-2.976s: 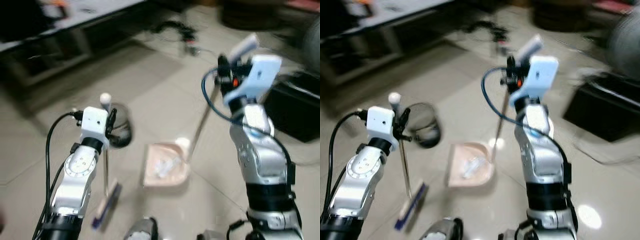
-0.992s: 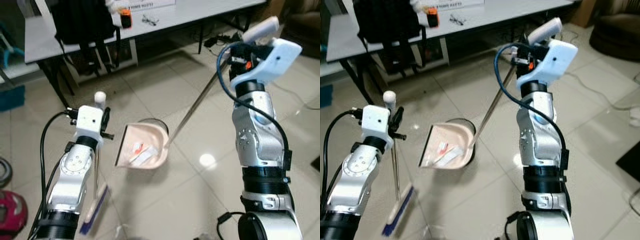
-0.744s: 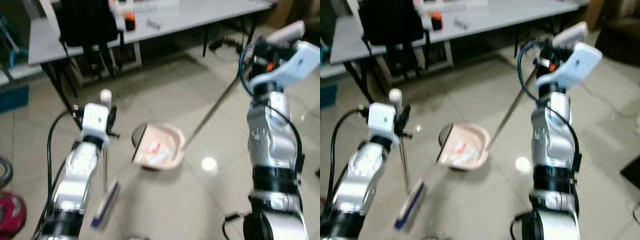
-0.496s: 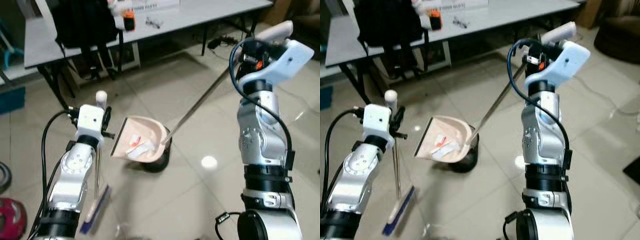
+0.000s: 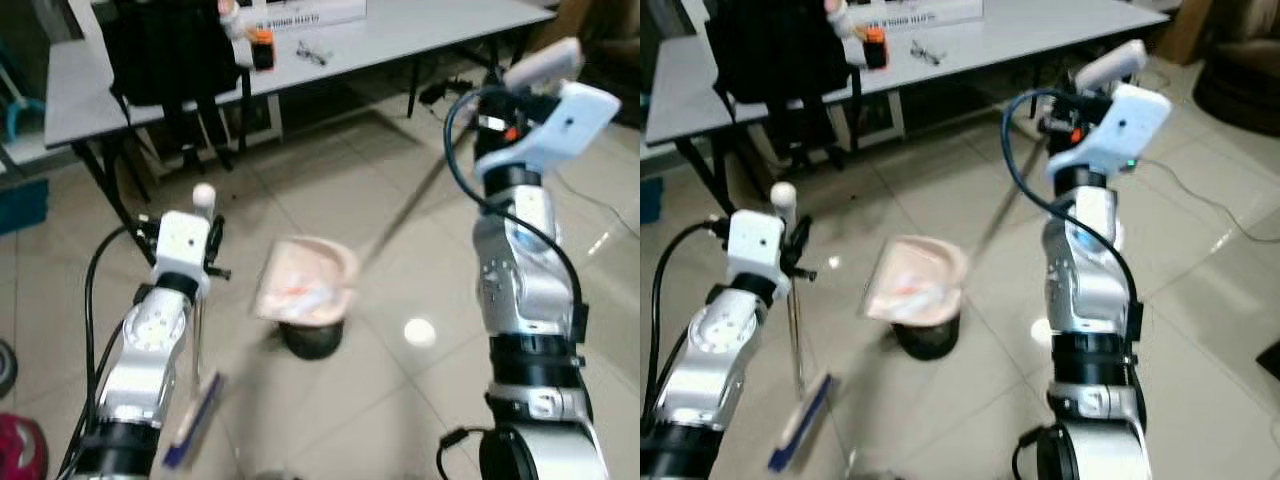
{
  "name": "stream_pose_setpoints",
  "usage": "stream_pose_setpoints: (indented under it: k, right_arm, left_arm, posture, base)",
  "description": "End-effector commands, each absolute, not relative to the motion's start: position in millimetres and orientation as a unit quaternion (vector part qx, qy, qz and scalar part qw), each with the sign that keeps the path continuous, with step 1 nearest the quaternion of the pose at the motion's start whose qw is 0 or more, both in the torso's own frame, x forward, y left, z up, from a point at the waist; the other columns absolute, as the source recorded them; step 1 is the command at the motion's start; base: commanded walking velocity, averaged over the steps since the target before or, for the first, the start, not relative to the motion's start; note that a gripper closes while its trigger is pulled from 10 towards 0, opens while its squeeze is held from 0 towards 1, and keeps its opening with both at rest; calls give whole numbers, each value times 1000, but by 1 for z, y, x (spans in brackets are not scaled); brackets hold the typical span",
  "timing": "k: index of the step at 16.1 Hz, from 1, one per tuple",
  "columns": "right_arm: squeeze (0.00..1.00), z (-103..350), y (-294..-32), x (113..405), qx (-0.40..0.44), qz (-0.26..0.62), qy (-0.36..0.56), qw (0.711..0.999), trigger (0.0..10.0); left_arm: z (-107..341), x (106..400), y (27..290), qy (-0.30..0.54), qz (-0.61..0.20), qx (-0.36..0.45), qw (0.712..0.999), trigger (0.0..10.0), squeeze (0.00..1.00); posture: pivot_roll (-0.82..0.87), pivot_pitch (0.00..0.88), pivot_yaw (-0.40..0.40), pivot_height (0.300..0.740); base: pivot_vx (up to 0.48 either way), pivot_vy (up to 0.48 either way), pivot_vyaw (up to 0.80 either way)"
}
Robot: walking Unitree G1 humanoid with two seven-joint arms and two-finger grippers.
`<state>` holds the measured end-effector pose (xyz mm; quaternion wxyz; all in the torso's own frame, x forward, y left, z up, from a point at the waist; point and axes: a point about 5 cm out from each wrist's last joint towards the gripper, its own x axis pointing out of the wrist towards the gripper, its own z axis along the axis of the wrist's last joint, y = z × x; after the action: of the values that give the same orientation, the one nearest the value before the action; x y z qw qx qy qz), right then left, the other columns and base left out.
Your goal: Sweep floor
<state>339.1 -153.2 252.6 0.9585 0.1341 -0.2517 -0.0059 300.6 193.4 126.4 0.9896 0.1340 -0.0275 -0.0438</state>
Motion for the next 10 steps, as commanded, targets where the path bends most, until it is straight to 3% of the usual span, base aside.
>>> stream_pose_setpoints:
  k: [1, 7, 10]
  right_arm:
    - [0, 265, -161, 336, 128, -18, -285, 950, 10000]
    - [0, 265, -162, 336, 128, -20, -287, 949, 10000]
    - [0, 265, -164, 337, 124, -24, -288, 949, 10000]
  left_arm:
    - [135, 302, 191, -47, -47, 141, 988, 10000, 0]
    - [135, 303, 191, -46, -47, 140, 988, 10000, 0]
    - [133, 303, 190, -43, -45, 138, 988, 10000, 0]
  posture:
    - [18, 40, 76, 740]
    - [16, 40, 78, 740]
    - [15, 38, 79, 740]
  base:
    - [394, 0, 0]
    - [390, 0, 0]
    - [0, 0, 0]
